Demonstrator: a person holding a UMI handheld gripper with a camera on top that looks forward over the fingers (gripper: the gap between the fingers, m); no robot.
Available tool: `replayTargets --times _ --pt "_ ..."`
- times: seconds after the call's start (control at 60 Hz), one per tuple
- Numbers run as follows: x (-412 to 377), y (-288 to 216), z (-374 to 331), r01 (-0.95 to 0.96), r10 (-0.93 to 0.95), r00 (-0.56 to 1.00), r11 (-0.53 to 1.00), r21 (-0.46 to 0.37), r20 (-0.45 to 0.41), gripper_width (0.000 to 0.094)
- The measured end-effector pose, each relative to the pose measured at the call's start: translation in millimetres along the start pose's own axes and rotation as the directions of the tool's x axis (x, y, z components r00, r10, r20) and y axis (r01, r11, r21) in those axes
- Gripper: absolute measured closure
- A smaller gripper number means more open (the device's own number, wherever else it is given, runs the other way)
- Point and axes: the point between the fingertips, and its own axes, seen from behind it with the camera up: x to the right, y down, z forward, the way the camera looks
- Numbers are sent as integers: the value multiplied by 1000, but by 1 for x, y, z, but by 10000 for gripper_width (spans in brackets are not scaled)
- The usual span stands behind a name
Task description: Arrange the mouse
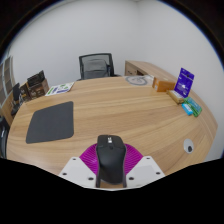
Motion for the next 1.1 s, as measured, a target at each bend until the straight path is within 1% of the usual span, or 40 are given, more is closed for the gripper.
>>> replayTargets --times 0.067,0.1,0.15,0.183,0.25,0.317,0.383,0.45,0.533,0.617,0.767,0.833,1.017,1.033,1.1 --pt "3 -23 -16 2 -2 1000 1000 11 -19 648" --pt "2 -41 -24 -19 20 999 999 39 -27 646" --pt "0 -65 -33 25 -23 999 998 50 -37 646" --pt "-5 -86 -40 23 -19 999 996 82 -44 647" --pt "-22 -119 -49 42 -39 999 993 113 -31 647" --pt "-48 -150 -54 20 -22 1000 988 150 11 648" --pt "-76 -171 -52 32 -37 999 984 174 28 648" --pt "-115 -180 -44 36 -49 996 984 176 71 649" --pt "-165 -178 -27 46 -67 989 986 158 129 648" --pt "-212 -159 0 89 -109 979 989 120 172 649" --pt "-255 -113 52 153 -162 970 986 63 180 649" --pt "-272 -93 68 151 -156 963 988 40 219 648" --pt "-275 -65 93 180 -181 965 983 23 189 645" --pt "-275 -62 94 178 -178 966 984 17 189 619" --pt "-272 -57 99 171 -170 970 985 9 175 568"
